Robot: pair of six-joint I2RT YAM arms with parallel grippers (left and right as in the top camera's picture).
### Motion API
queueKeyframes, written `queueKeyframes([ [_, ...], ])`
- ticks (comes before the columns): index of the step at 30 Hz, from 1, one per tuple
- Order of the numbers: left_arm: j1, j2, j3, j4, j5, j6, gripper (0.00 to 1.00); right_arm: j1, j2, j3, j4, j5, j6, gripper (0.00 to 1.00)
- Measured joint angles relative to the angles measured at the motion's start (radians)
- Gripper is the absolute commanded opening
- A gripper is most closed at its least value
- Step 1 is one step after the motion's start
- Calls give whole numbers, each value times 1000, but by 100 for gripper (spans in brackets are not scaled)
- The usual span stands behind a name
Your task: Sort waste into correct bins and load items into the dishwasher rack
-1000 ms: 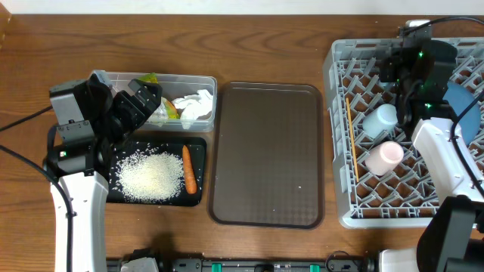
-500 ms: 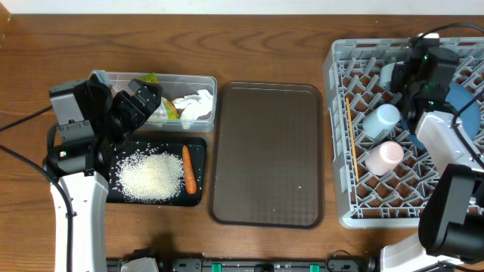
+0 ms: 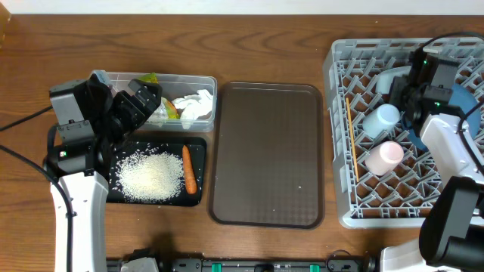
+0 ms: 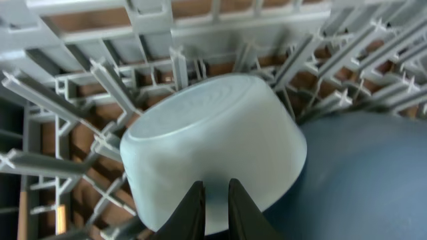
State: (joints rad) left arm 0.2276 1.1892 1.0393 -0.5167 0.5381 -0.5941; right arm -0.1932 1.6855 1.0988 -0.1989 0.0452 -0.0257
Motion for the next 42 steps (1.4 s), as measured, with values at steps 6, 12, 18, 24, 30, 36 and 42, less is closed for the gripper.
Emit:
queueKeyframes([
  [6,0,0,0,0,0,0,100,0,-4,0,-55,0,15,13],
  [12,0,0,0,0,0,0,100,0,-34,0,-114,-15,17,14],
  [18,0,0,0,0,0,0,100,0,-211,-2,-128,-32,18,15],
  [24,0,0,0,0,0,0,100,0,-476,-2,-179,-160,26,26],
  [30,0,0,0,0,0,0,100,0,-656,-2,-235,-410,31,99],
  [36,0,0,0,0,0,0,100,0,-746,-2,-362,-548,30,99],
  [42,0,0,0,0,0,0,100,0,-757,-2,-456,-578,30,99],
])
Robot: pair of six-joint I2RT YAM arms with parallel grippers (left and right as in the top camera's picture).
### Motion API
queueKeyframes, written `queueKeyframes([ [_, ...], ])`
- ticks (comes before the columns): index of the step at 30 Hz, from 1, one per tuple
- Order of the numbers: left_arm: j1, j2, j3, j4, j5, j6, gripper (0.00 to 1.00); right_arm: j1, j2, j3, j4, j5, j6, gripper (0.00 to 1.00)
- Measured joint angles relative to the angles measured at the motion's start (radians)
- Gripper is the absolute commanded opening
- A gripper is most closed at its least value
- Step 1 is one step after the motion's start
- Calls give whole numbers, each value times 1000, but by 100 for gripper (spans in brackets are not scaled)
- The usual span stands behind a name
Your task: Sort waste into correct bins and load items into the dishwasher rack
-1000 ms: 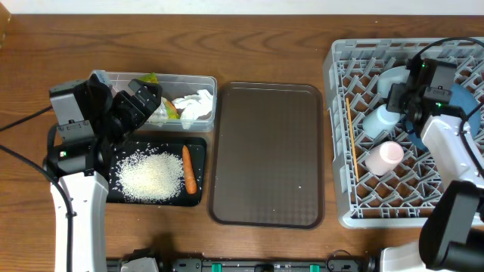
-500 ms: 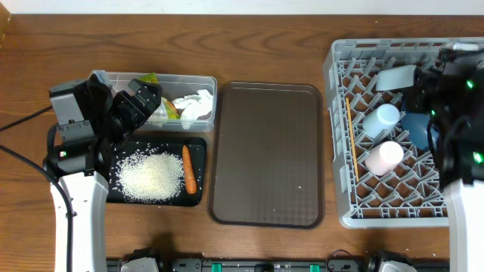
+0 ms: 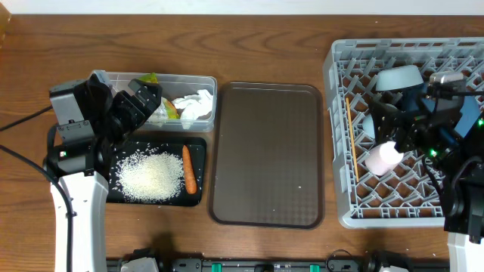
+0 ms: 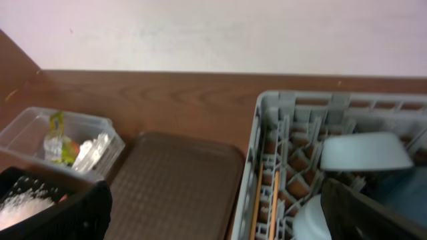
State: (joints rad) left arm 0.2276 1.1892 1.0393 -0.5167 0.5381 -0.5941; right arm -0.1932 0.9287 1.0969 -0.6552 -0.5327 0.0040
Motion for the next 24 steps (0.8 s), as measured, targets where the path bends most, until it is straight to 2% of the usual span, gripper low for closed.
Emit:
queueKeyframes([
  [10,0,0,0,0,0,0,100,0,10,0,-96,-11,1,99],
  [24,0,0,0,0,0,0,100,0,9,0,-105,-13,1,99],
])
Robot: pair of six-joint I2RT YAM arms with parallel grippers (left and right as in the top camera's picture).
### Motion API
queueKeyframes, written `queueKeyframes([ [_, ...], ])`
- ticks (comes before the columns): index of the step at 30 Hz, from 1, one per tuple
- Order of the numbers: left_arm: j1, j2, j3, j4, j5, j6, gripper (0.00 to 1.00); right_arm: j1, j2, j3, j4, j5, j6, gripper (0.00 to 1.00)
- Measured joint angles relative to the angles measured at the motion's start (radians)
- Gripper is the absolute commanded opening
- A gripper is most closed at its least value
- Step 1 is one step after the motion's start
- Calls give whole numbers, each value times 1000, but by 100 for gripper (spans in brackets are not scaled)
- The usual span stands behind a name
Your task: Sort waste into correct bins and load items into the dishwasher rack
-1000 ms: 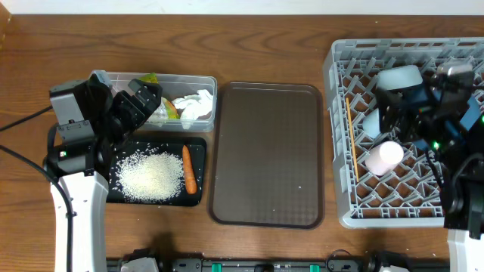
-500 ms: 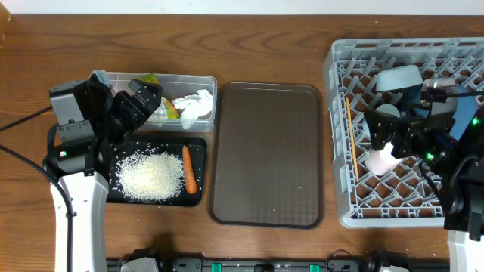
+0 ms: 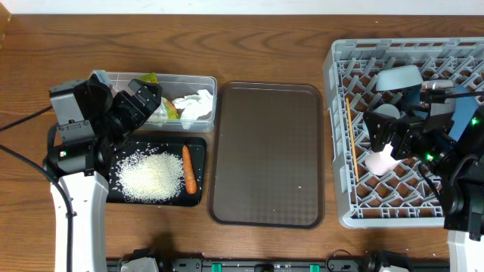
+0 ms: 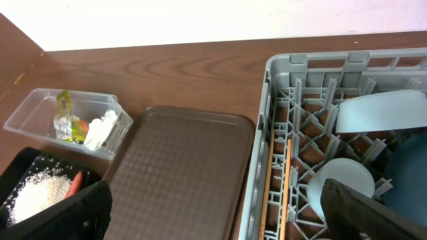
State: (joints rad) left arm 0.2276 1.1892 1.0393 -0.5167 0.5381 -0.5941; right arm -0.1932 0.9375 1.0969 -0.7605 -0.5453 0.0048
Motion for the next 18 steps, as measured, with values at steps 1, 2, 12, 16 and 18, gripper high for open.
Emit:
queueKeyframes([
  [1,0,0,0,0,0,0,100,0,-3,0,-3,4,0,99],
  [2,0,0,0,0,0,0,100,0,-9,0,-10,13,0,99],
  [12,0,0,0,0,0,0,100,44,-292,-40,56,197,-1,99],
  [16,0,0,0,0,0,0,100,116,-450,-153,246,238,0,99],
  [18,0,0,0,0,0,0,100,154,-530,-249,355,252,-2,99],
])
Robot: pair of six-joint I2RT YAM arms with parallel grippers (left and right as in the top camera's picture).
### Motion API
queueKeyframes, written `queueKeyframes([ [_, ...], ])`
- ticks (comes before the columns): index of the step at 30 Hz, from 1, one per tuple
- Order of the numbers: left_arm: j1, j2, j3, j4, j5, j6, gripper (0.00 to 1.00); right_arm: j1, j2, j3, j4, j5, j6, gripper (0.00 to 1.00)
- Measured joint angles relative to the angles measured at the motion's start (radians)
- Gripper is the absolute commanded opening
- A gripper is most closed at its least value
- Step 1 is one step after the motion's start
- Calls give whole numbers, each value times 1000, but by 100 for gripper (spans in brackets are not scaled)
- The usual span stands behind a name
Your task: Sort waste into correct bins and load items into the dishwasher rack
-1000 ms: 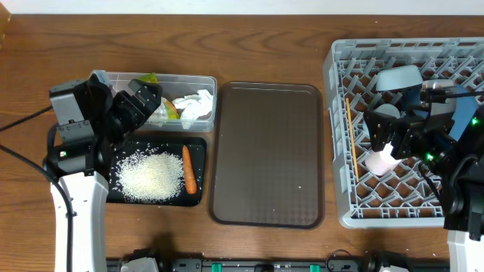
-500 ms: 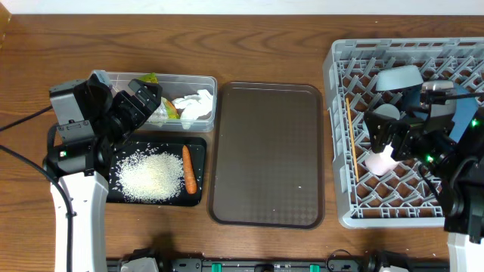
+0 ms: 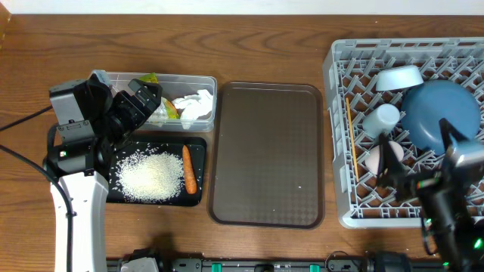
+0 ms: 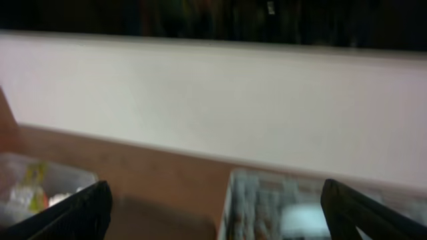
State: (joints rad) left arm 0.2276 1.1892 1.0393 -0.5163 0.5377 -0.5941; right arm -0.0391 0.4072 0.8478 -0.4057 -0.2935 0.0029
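Note:
The grey dishwasher rack (image 3: 337, 136) on the right holds a pale blue bowl (image 3: 398, 77), a large dark blue bowl (image 3: 442, 113), a white cup (image 3: 380, 119), a pink cup (image 3: 376, 158) and chopsticks (image 3: 351, 147). My right gripper (image 3: 393, 170) is open and empty over the rack's front part. Its wrist view is blurred, with the gripper (image 4: 217, 223) facing the wall and the fingers (image 4: 80, 213) wide apart. My left gripper (image 3: 141, 100) hovers at the clear waste bin (image 3: 198, 81); its jaws are not distinguishable. A black tray (image 3: 198, 147) holds rice (image 3: 151, 175) and a carrot (image 3: 190, 168).
A brown serving tray (image 3: 266, 155) lies bare between the bins and the rack. Crumpled white paper (image 3: 193, 104) and a green-yellow wrapper (image 3: 168, 109) lie in the clear bin. The rack reaches the table's right edge.
My right arm has drawn back from the rack's middle to its front edge, and its camera has tipped up toward the wall. The dark blue bowl now shows in full. The left arm has not moved.
My right gripper was first shut on the pale blue bowl's rim inside the rack. Then it was open and away from the bowl, which stayed at the rack's back. It remained open over the rack's middle, and now it sits at the rack's front.

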Motion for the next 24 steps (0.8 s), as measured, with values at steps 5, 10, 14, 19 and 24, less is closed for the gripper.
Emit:
queueKeyframes([
  [5,0,0,0,0,0,0,100,38,-143,-260,226,14,24,99],
  [10,0,0,0,0,0,0,100,38,-210,-466,372,22,67,99],
  [14,0,0,0,0,0,0,100,38,-255,-570,438,29,82,99],
  [19,0,0,0,0,0,0,100,38,-310,-647,464,57,89,99],
  [24,0,0,0,0,0,0,100,38,-376,-735,478,75,89,99],
])
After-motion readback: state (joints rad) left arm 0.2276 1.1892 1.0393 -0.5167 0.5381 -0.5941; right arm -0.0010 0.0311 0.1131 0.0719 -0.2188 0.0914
